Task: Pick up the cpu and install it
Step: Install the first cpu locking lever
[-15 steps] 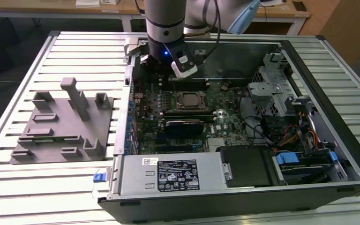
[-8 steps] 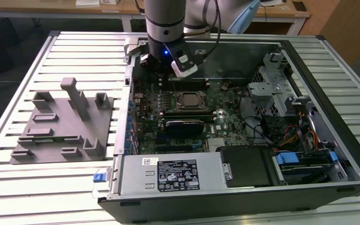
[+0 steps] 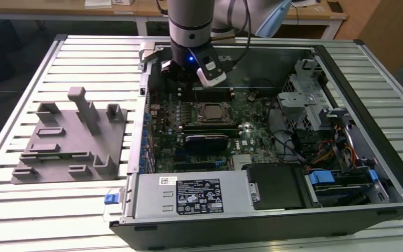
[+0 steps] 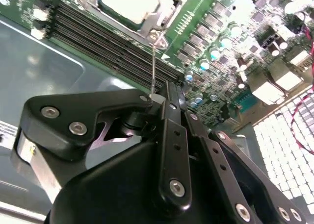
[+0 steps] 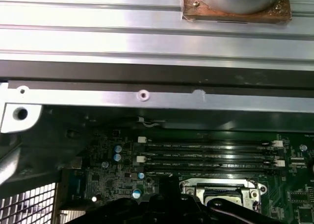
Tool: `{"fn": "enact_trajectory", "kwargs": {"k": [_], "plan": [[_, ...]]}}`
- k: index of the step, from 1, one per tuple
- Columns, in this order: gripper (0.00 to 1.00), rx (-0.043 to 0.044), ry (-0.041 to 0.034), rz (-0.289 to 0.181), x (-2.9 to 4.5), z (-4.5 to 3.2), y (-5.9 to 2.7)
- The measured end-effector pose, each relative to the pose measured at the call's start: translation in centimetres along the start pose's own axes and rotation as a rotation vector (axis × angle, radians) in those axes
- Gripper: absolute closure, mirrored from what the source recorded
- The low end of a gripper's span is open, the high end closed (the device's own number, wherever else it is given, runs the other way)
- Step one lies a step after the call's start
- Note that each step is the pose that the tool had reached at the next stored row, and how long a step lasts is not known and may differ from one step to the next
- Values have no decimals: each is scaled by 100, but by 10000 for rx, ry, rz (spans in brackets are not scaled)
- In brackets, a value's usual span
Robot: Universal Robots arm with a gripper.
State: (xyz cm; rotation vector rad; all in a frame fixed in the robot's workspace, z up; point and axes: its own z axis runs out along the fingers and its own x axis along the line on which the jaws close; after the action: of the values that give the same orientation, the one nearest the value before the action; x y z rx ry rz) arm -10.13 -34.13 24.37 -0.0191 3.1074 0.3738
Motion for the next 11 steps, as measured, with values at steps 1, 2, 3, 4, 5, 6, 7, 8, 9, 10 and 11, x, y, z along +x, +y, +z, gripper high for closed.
{"fn": "enact_trajectory", "kwargs": {"k": [1,2,3,4,5,6,7,8,9,10,11], "plan": [[89,0,1,1,-26,0,0],[89,0,2,0,-53,0,-1],[89,0,2,1,-82,1,-1],[89,-1,2,0,-109,1,-2],[89,0,3,1,-138,1,-2],[89,0,5,2,-175,2,-3],[89,0,6,2,-212,2,-3],[89,-1,7,1,-249,3,-3],[89,0,8,2,-278,3,-4],[89,4,9,2,-297,3,-4],[89,13,9,2,-305,3,-4]]}}
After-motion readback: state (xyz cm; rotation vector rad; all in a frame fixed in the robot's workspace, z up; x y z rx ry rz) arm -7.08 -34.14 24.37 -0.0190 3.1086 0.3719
